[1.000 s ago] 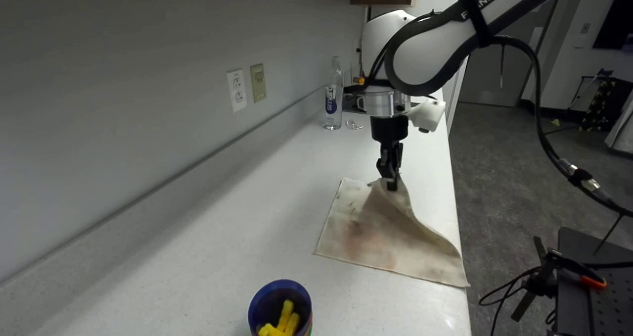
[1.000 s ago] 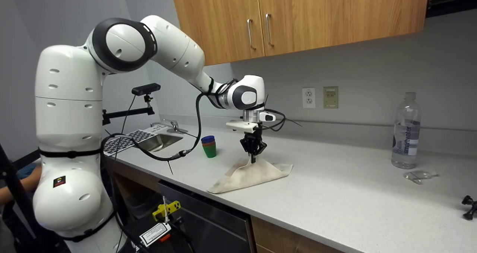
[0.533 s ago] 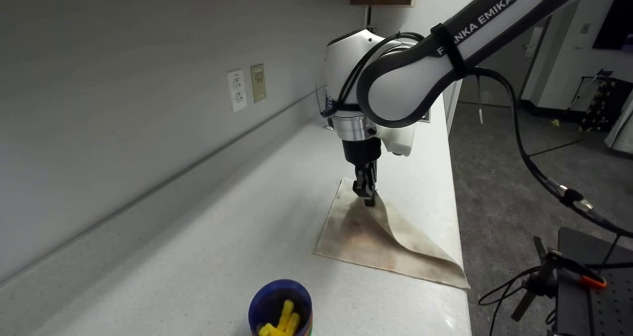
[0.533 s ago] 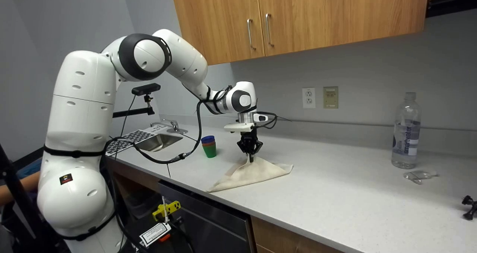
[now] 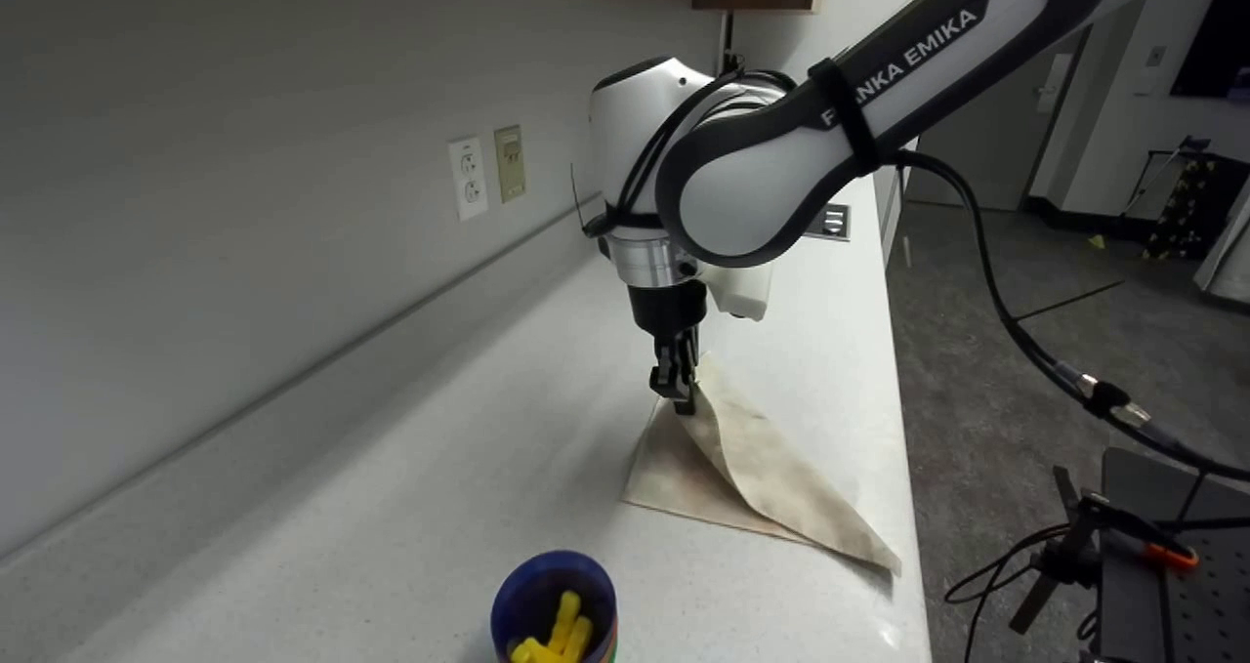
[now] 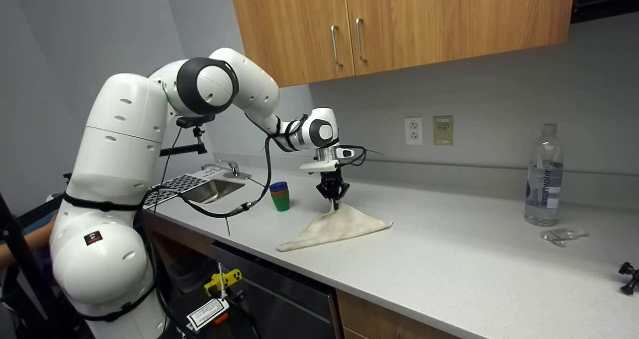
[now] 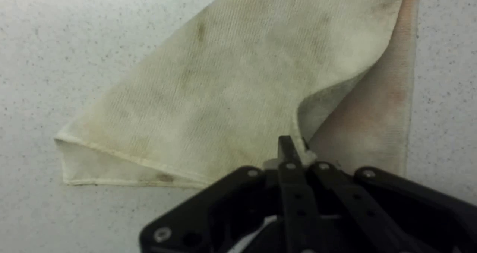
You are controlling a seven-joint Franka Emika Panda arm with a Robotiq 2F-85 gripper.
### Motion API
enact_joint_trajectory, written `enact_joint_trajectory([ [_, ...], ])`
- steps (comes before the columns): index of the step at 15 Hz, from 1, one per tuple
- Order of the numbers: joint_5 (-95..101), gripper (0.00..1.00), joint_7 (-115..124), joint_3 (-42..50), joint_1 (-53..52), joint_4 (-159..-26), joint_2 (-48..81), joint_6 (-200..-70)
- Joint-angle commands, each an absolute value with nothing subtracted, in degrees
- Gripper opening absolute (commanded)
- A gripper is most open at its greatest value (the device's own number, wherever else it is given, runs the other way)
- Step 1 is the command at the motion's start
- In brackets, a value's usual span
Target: Fold the towel diagonally
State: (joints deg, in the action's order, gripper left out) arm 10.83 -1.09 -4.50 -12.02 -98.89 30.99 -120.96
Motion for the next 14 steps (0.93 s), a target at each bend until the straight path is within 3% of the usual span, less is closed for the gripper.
enact_joint_trajectory([
  [1, 11.09, 0.0, -2.62, -5.76, -12.54, -97.15, 32.16, -117.74],
  [14, 9.83, 0.0, -3.95, -8.23, -12.78, -95.15, 33.34, -116.19],
])
